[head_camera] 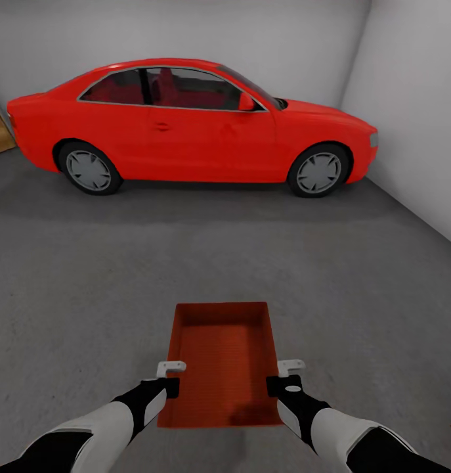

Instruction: Move the two storage containers from the living room to the garage. In the garage, place one container on the floor and stack the other container on top of it (either order is fine).

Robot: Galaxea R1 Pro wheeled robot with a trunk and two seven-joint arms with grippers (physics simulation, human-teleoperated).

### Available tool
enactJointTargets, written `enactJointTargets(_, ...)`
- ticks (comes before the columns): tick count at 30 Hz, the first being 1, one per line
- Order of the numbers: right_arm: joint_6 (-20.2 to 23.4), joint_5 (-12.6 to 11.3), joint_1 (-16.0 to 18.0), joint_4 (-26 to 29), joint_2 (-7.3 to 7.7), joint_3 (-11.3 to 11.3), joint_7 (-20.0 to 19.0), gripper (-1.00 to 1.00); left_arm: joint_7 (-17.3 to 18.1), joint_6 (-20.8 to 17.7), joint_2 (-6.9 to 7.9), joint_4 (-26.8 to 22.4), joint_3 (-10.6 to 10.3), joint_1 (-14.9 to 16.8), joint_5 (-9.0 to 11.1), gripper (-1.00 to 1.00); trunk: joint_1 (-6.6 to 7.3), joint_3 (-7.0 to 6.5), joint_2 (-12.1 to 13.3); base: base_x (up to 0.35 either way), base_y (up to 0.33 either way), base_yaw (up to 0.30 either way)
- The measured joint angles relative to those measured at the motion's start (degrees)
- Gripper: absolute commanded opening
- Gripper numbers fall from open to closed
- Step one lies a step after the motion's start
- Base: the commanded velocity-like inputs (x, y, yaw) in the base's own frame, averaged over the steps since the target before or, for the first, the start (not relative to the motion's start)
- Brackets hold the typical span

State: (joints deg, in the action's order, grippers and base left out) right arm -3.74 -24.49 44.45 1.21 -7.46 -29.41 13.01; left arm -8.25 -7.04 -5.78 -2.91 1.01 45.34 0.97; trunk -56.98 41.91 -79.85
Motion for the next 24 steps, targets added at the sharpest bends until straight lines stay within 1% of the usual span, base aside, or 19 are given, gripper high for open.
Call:
enactJointTargets(6,0.01,0.00,0.00,-0.01,0.00,-0.01,0.00,-1.00,-0.01,0.01,0.00,0.02,-0.02,0.00,0.03,-1.00,0.00,0.00,0.00,0.000,0.000,-0.001)
enactJointTargets(9,0.12,0.00,0.00,0.06,-0.01,-0.03,0.04,-1.00,0.00,-0.06,0.02,0.02,-0.03,0.01,0.08,-1.00,0.00,0.00,0.00,0.000,0.000,-0.110)
enactJointTargets(24,0.30,0.07,-0.01,-0.02,-0.04,0.11,0.05,-1.00,-0.13,-0.39,0.00,-0.02,-0.31,0.01,0.34,-1.00,0.00,0.00,0.00,0.000,0.000,-0.250)
